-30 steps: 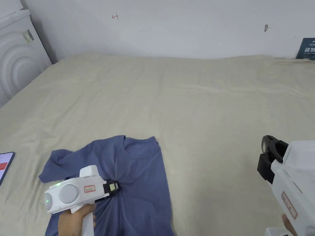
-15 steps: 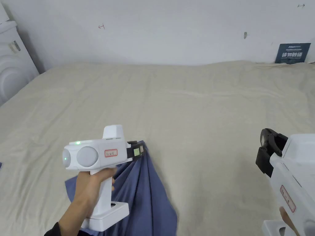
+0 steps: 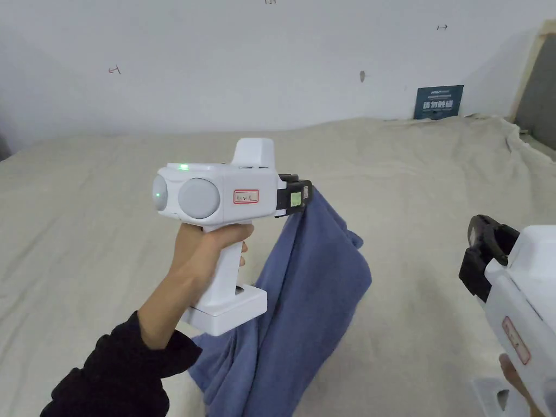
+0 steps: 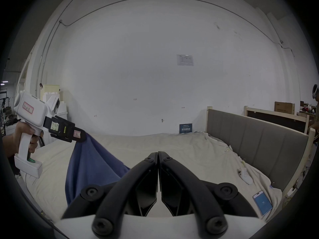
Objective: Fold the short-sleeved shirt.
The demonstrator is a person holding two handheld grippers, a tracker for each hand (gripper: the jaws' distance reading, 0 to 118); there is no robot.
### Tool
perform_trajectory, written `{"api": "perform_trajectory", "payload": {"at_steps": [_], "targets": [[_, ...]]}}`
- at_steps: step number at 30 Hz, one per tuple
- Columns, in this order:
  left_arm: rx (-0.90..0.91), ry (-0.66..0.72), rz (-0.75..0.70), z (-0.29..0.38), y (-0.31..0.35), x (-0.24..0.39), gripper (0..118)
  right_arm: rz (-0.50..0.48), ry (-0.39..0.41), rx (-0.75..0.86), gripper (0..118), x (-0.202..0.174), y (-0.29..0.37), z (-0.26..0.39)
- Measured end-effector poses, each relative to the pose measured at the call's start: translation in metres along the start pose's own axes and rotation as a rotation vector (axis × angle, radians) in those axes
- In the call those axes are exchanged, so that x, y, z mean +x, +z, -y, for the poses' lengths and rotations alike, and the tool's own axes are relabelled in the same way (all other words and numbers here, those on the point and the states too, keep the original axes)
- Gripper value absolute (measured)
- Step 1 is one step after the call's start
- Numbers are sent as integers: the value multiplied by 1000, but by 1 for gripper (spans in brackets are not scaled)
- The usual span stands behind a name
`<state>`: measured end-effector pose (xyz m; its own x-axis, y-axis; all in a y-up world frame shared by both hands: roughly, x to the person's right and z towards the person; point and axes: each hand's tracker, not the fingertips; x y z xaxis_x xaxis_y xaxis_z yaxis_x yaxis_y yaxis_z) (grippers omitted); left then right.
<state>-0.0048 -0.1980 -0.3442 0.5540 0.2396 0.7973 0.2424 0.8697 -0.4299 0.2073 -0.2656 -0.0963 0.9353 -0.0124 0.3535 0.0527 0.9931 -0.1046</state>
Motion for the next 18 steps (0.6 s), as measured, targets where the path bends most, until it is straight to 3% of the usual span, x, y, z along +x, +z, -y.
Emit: {"api": "perform_trajectory", "payload": {"at_steps": [5,18], "targets": [[-35,-19,117,11,-36,39,0,54,-14,0,0,18,8,1],[-426,-122,-5,129,-135,57,0,102,-26,-36,0,40,19,13]]}}
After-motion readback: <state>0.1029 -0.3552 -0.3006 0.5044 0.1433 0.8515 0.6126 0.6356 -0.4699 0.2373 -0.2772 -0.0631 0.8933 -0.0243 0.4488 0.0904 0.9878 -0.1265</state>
